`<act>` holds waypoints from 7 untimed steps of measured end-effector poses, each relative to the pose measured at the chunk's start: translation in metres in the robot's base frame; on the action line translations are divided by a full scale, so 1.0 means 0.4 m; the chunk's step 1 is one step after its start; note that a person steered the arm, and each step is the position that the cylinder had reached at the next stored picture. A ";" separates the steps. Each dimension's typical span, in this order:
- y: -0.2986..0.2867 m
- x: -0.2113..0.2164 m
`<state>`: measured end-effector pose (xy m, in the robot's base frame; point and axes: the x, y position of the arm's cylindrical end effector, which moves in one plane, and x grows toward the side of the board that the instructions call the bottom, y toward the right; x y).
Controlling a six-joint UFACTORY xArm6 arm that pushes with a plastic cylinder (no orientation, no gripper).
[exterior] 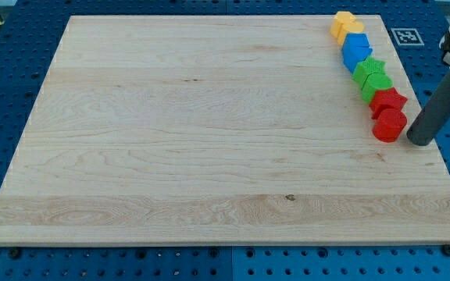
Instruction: Push the green star and green circle towards the down
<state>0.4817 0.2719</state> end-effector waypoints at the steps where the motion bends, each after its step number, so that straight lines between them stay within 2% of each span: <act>1: 0.018 -0.007; 3: 0.043 -0.050; 6: 0.042 -0.343; 7: 0.029 -0.403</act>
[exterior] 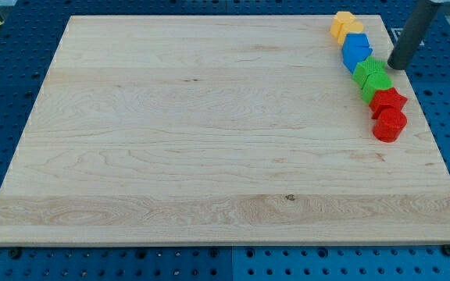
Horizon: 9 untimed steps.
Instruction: Push the green star and green circle towards the down
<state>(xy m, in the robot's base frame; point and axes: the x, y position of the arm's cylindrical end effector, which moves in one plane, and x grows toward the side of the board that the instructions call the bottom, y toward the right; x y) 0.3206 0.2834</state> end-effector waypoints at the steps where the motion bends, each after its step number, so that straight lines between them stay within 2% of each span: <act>1: -0.011 -0.024; 5: -0.083 -0.014; 7: -0.084 0.056; 9: -0.129 0.169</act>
